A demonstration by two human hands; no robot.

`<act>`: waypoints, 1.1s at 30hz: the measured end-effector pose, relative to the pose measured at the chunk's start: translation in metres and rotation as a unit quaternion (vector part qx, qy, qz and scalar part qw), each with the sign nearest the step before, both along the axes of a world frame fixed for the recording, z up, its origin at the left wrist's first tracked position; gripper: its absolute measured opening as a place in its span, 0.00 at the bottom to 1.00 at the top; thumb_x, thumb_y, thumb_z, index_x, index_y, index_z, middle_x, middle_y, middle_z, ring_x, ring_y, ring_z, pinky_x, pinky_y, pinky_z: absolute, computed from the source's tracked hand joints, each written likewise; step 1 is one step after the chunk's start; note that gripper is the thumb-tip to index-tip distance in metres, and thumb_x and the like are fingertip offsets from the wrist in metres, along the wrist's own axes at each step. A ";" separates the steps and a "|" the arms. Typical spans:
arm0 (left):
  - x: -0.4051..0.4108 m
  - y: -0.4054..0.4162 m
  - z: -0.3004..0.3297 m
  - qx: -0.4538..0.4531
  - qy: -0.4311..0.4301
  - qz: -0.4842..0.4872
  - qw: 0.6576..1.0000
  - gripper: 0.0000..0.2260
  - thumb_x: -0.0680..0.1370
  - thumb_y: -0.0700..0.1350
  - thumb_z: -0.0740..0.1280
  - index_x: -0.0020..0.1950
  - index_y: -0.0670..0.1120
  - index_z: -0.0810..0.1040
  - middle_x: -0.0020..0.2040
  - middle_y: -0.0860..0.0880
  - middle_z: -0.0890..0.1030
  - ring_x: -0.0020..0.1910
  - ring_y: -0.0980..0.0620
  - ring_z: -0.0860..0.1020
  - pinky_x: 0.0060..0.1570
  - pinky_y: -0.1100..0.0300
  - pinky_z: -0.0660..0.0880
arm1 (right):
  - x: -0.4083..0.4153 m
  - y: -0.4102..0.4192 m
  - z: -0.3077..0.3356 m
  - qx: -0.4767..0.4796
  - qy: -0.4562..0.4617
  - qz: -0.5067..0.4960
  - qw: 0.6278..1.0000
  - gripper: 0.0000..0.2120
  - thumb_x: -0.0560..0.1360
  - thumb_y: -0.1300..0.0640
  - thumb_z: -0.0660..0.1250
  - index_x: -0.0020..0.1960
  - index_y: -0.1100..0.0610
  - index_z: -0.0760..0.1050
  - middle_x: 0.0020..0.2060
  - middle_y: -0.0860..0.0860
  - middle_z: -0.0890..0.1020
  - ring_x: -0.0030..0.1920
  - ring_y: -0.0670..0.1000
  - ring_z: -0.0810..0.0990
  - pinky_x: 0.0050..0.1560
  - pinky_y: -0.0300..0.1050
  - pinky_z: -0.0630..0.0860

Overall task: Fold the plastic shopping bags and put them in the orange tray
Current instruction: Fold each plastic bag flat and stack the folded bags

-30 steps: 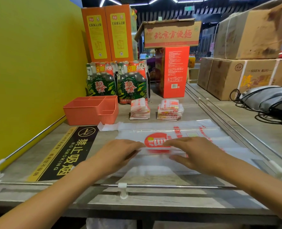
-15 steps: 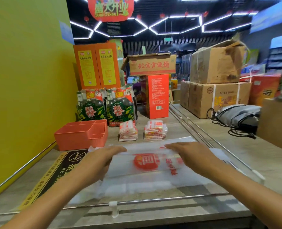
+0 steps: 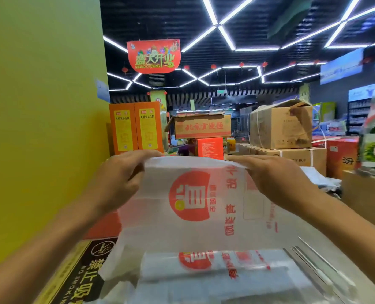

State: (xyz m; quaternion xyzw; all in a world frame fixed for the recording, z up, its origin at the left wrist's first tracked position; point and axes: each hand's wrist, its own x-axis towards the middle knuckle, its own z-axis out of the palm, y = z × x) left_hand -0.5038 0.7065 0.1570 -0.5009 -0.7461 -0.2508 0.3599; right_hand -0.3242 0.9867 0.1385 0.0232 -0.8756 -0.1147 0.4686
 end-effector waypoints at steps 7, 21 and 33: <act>-0.040 0.036 -0.029 -0.134 -0.086 0.068 0.985 0.30 0.79 0.36 0.66 0.77 0.57 0.65 0.63 0.51 0.80 0.58 0.52 0.77 0.54 0.60 0.75 | -0.046 0.033 -0.029 -0.071 -0.158 -0.067 0.983 0.23 0.81 0.50 0.65 0.73 0.36 0.68 0.56 0.41 0.84 0.53 0.46 0.84 0.42 0.35 0.72; -0.131 0.042 -0.205 -0.386 -0.163 0.037 0.907 0.39 0.77 0.40 0.67 0.74 0.76 0.54 0.57 0.66 0.75 0.56 0.60 0.76 0.58 0.56 0.76 | -0.099 0.090 -0.194 -0.143 -0.452 -0.002 0.880 0.18 0.82 0.48 0.63 0.71 0.39 0.72 0.69 0.40 0.76 0.67 0.46 0.76 0.72 0.47 0.69; -0.086 0.087 -0.217 -0.398 -0.234 -0.070 0.884 0.27 0.84 0.61 0.50 0.82 0.56 0.52 0.80 0.63 0.47 0.77 0.66 0.45 0.70 0.75 0.37 | -0.118 0.023 -0.186 -0.202 -0.514 0.069 0.831 0.32 0.81 0.34 0.50 0.81 0.44 0.55 0.80 0.38 0.52 0.79 0.38 0.48 0.80 0.42 0.44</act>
